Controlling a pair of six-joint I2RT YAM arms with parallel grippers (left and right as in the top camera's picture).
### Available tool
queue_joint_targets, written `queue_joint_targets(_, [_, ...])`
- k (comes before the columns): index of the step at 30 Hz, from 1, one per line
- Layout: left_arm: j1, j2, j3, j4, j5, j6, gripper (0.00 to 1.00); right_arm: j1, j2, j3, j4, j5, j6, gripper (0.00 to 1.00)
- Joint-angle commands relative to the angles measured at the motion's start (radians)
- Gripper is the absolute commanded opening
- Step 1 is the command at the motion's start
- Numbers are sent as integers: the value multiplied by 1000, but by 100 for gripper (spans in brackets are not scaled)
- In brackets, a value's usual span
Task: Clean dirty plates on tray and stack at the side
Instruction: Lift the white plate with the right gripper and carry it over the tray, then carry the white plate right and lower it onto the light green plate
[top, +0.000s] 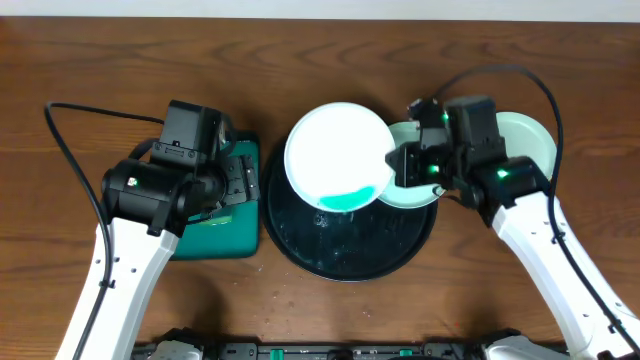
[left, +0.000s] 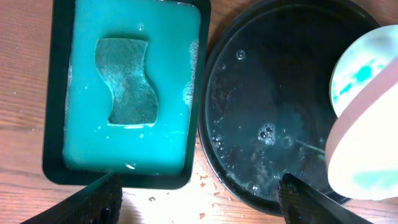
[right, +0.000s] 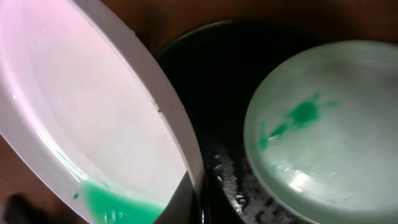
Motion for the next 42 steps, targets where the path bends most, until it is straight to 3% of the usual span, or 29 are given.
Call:
queue_joint_targets(1, [-3, 5, 8, -4, -1, 10, 80, 47, 52, 111, -63, 200, -62, 1])
queue_joint_targets(7, [-3, 5, 8, -7, -2, 10, 81, 140, 130, 206, -177, 491, -108, 1])
queue_joint_targets(26, [-2, 26, -37, -6, -10, 10, 80, 594, 160, 207, -179, 1408, -439, 1])
queue_joint_targets(36, [-2, 26, -37, -6, -16, 10, 80, 735, 160, 207, -202, 1642, -465, 1])
queue_joint_targets(42, [-2, 26, -37, -6, -16, 10, 81, 758, 160, 207, -202, 1651, -475, 1])
